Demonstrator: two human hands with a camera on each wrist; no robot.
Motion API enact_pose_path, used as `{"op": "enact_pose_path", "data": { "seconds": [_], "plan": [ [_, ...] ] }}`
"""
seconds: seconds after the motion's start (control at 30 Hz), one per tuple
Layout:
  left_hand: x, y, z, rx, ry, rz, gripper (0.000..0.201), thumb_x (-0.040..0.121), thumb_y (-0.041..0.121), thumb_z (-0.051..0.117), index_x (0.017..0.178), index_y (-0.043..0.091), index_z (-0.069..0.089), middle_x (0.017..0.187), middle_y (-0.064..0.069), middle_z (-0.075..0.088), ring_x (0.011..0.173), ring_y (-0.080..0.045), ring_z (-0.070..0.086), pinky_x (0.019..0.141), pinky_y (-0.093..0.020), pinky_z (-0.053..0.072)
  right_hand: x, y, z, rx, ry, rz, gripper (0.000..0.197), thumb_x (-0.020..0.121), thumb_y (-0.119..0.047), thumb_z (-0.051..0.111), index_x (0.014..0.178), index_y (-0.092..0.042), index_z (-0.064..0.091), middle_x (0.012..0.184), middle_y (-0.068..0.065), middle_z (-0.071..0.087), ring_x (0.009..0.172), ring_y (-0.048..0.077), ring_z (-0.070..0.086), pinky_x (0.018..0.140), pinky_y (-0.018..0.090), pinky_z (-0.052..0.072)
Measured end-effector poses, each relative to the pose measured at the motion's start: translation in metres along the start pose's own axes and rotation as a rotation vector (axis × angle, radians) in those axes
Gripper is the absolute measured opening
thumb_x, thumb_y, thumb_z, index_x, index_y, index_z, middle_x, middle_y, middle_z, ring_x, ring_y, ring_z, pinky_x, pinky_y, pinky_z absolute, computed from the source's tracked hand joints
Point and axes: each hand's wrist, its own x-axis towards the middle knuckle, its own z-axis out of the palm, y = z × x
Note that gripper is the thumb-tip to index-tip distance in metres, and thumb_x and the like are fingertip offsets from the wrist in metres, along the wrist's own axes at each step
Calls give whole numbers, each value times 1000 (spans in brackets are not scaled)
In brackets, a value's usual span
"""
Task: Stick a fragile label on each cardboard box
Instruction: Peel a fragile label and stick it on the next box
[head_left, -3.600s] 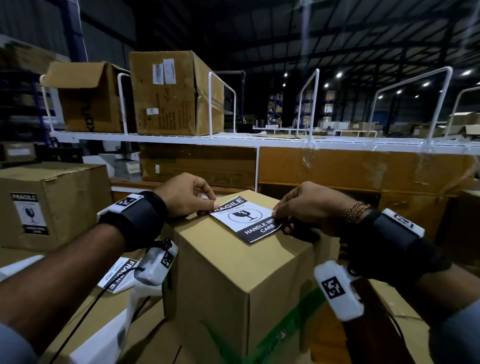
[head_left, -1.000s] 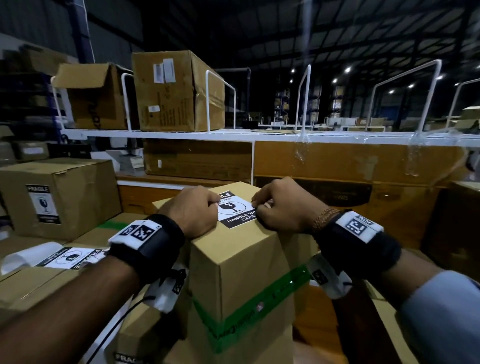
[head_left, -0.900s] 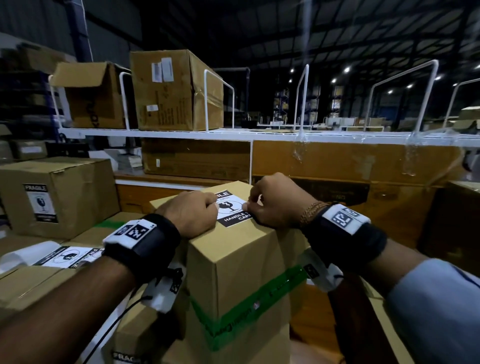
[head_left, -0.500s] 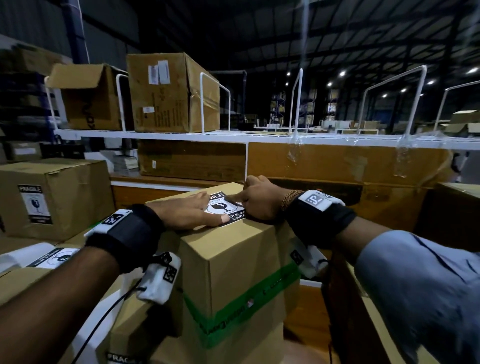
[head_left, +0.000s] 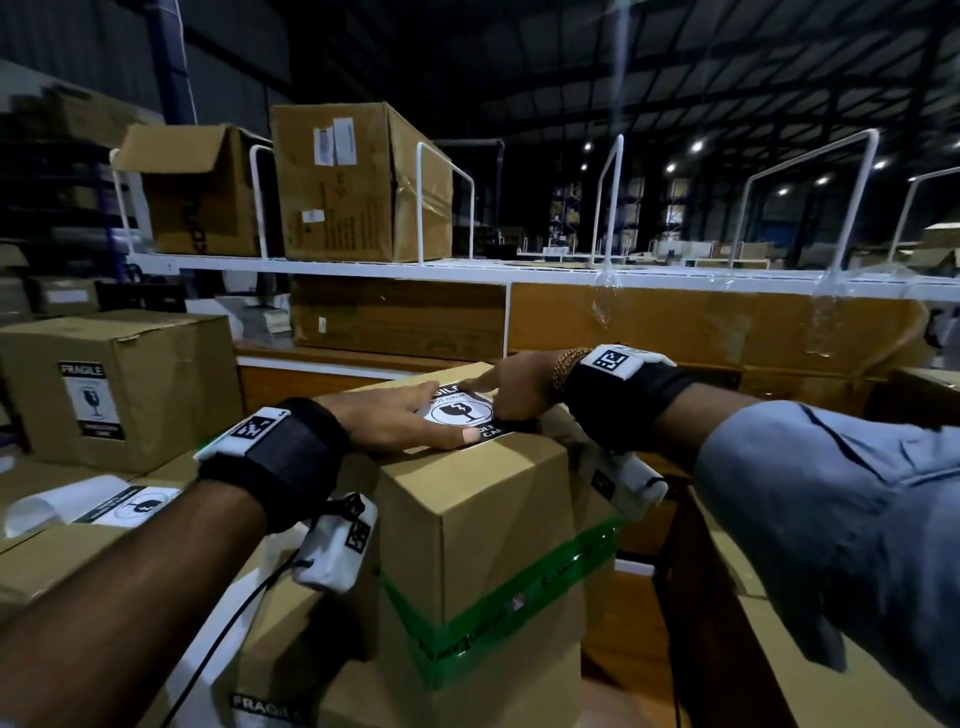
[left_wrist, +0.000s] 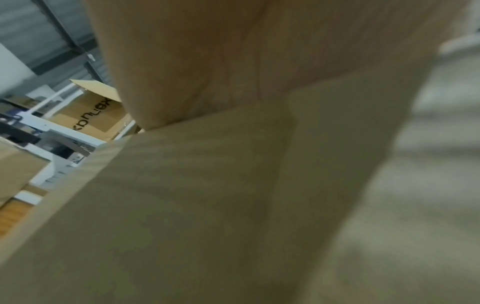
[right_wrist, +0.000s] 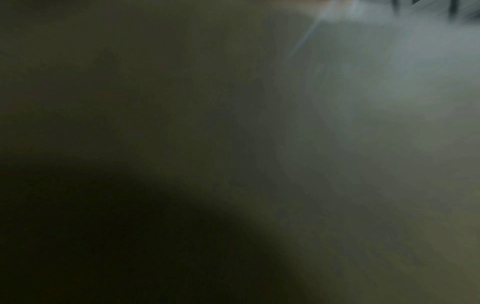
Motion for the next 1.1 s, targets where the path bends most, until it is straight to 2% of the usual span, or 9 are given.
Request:
{"op": "enact_pose_path", "data": {
  "seconds": [0.1,0.23,0.33,0.47,0.57,0.63,0.7,0.9,1.1],
  "plan": [
    [-3,1,1,-12,7,26,80,77,71,66,139,25,47,120,2,63,104,-14,61,92,-29,49,1,1,2,23,8,3,65,104,-20,45,164,-30,23,158,16,45,138,33,49,113,39,41],
    [0,-2,1,0,14,59,107,64,86,63,149,25,39,131,7,58,111,-13,58,104,-37,47,5,2,4,136,21,27,65,103,-23,44,164,-34,24,163,10,40,142,30,45,115,37,39],
    [4,-8,3,-30,33,20,136,64,91,67,163,24,2,155,6,41,127,-15,50,109,-30,39,11,4,9,229,66,46,66,99,-25,46,162,-39,28,163,7,40,143,29,45,115,37,40],
    [10,-16,8,-55,112,-72,162,38,107,57,150,38,-37,168,4,26,147,-26,37,123,-46,26,16,3,16,253,105,64,68,92,-31,47,158,-44,35,154,6,52,133,28,53,110,42,48],
    [6,-12,13,-12,156,-68,141,62,100,51,151,36,-38,168,9,27,143,-23,43,120,-40,31,17,3,22,190,180,64,63,92,-35,46,154,-35,45,145,8,58,125,28,57,102,40,51],
    [5,-7,17,68,236,-88,102,94,78,37,156,33,-31,168,12,25,144,-23,43,116,-38,31,16,5,27,181,229,36,58,99,-31,46,157,-34,43,146,9,54,129,30,54,100,39,49],
    [6,-6,19,97,296,-105,77,107,57,27,159,30,-24,168,11,24,145,-24,41,117,-39,31,13,6,30,206,279,21,53,102,-28,47,155,-32,46,144,9,53,129,29,52,93,37,47],
    [4,-8,20,157,291,-111,79,98,55,28,162,32,-12,163,4,38,123,-26,57,106,-42,45,4,7,36,243,404,-20,38,102,-21,54,138,-22,67,127,8,63,114,27,58,82,28,41],
    [9,-6,19,292,295,-166,89,85,59,21,164,27,-4,167,-1,31,140,-26,45,113,-44,36,-23,11,38,290,492,-60,28,100,-17,64,126,-13,75,117,5,63,107,21,59,84,26,53]
  ]
}}
